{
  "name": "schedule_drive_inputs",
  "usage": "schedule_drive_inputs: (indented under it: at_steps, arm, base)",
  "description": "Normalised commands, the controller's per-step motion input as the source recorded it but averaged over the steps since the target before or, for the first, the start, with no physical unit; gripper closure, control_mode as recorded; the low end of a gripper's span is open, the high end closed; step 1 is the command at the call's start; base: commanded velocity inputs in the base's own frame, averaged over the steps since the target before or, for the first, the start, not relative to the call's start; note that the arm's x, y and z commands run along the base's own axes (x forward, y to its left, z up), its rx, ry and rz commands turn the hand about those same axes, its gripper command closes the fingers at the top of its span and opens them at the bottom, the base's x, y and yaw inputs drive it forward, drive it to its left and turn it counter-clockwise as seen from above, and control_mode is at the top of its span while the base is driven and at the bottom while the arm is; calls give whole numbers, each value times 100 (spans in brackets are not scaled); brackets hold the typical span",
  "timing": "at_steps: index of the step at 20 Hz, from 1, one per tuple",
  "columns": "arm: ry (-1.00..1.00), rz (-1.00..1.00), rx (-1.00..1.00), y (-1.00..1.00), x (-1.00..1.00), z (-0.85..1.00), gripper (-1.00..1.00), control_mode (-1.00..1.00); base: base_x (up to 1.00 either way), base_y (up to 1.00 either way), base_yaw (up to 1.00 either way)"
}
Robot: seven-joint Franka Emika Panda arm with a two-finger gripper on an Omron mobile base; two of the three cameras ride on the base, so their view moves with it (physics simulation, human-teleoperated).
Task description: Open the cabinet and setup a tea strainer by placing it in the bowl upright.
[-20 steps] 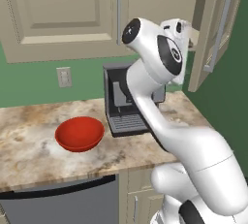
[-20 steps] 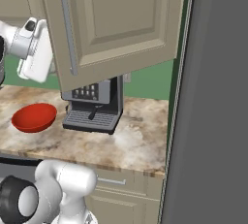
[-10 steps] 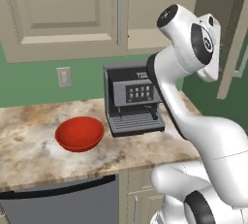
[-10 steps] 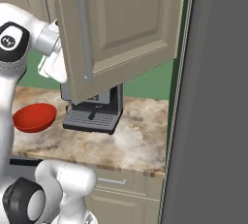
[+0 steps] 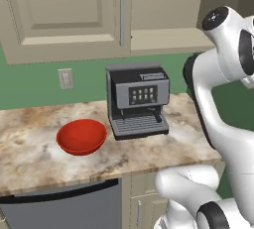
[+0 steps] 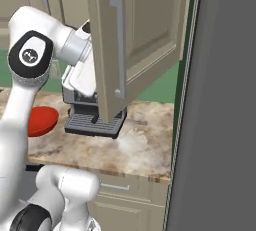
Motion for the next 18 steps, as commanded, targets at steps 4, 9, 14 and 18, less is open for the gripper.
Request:
schedule_drive_inputs:
  at_steps: [4,9,14,18]
  arm:
    - [6,0,7,-42,0,0,-100,-100]
    - [8,3,10,-70,0,0,-100,-100]
    - [3,1,9,-34,0,0,-100,-100]
    - [-2,-8,0,64,0,0,-100,-100]
  base:
    - [0,0,0]
    - [0,0,0]
    - [0,0,0]
    - [0,0,0]
